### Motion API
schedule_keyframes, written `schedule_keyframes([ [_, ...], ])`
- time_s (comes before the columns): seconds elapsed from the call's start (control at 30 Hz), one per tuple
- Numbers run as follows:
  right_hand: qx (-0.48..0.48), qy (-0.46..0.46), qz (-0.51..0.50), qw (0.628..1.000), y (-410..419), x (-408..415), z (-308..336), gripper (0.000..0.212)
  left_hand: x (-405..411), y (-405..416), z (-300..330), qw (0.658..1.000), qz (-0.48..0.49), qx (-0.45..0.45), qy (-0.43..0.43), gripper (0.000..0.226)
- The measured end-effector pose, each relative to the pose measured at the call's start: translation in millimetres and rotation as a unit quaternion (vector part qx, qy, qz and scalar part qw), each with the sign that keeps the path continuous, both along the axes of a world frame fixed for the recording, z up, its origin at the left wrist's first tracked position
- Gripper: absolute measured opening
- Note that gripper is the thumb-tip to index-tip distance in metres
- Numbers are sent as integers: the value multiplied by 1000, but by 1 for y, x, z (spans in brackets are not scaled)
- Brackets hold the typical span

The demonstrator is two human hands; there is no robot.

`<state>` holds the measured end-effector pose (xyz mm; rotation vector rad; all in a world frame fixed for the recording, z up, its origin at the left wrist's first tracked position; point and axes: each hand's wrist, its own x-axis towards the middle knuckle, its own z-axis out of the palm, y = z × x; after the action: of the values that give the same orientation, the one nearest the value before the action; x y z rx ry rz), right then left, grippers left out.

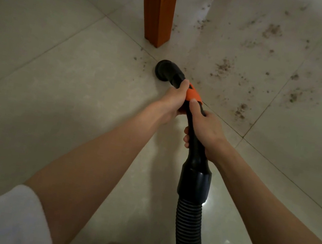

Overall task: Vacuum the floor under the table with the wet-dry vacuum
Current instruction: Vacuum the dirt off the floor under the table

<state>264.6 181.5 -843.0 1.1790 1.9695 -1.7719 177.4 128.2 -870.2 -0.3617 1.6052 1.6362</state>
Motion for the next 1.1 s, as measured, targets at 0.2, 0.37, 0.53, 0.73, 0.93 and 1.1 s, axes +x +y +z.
schedule_keyframes([
  [0.2, -17, -1, 12, 1000, -2, -11, 2, 48, -10, -1, 1, 1000, 1, -3, 5, 46],
  [0.37, -46, -9, 37, 998, -2, -7, 7, 45, -4, -12, -4, 1000, 14, -1, 15, 44],
  [0.53, -41, -23, 80, 996, -6, 8, 9, 42, 15, -25, -7, 999, 44, 6, 4, 36],
  [0.73, -46, -32, 100, 993, -3, 28, 12, 39, 39, -28, -11, 999, 53, -1, -3, 37],
  [0.93, -57, -36, 111, 992, 2, 37, 17, 44, 54, -24, -5, 997, 81, 9, 0, 38],
  [1.1, -55, -25, 123, 991, -8, 34, 16, 46, 53, -30, 2, 991, 134, 10, 3, 33],
])
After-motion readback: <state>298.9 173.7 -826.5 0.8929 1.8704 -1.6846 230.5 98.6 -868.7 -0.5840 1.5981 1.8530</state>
